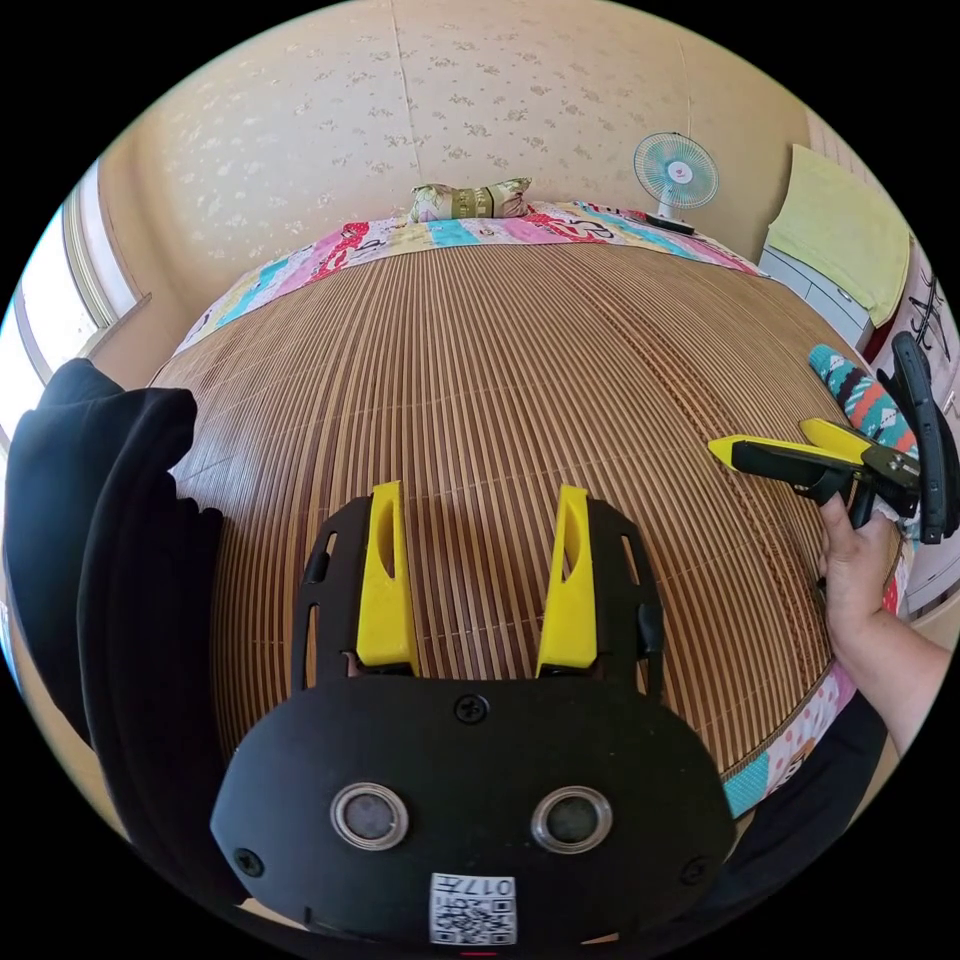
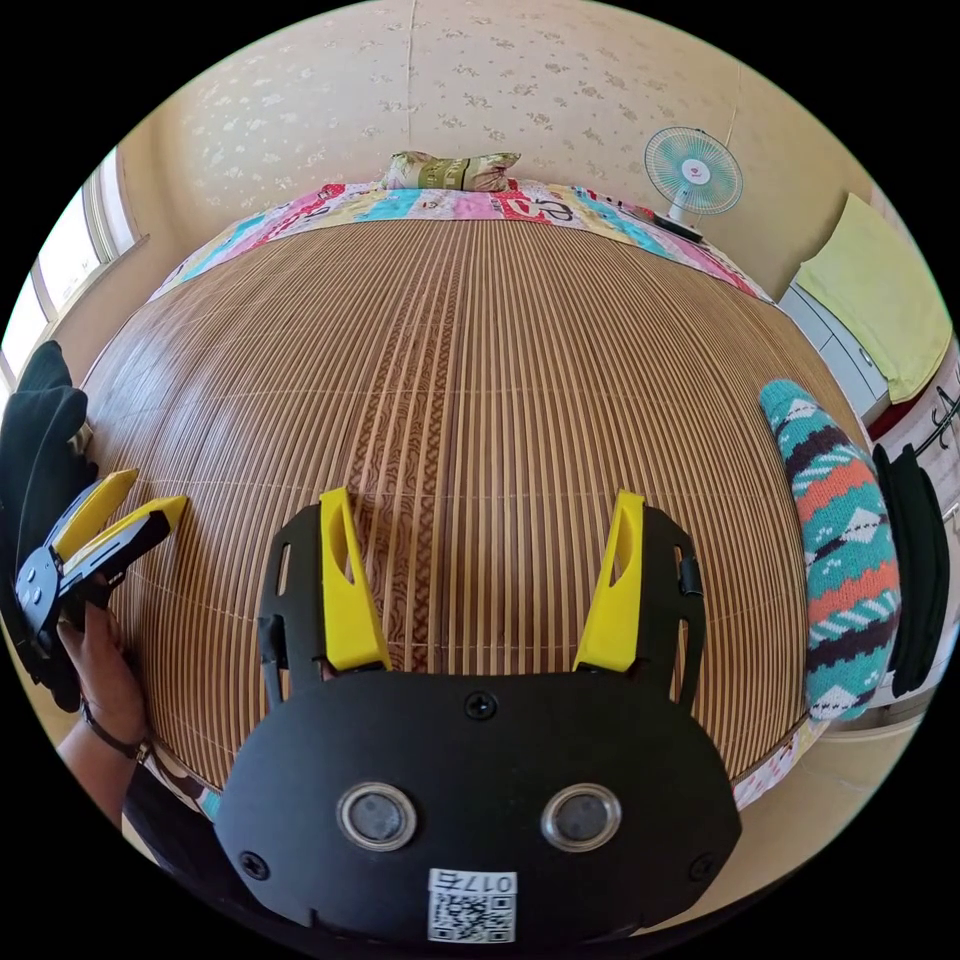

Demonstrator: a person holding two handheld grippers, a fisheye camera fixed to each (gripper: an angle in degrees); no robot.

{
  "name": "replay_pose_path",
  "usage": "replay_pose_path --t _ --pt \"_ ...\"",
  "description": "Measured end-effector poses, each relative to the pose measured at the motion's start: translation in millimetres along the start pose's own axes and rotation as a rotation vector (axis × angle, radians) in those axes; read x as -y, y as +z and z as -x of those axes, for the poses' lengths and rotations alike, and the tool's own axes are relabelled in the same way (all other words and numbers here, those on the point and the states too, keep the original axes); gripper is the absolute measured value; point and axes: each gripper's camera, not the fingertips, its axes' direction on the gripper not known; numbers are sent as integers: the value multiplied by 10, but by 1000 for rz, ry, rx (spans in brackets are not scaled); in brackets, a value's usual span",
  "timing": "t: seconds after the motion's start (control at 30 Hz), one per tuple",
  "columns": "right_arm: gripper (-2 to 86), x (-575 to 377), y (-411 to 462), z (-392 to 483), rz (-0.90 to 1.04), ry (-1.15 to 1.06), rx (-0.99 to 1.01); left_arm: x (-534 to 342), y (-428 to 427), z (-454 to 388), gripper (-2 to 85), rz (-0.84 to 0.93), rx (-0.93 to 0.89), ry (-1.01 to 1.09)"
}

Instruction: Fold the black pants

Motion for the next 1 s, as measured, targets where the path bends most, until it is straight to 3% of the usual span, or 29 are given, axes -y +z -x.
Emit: replay_pose_path --t 1.0 --pt "325 -24 -6 -76 -2 -1 -1 48 -103 -149 209 -8 25 0"
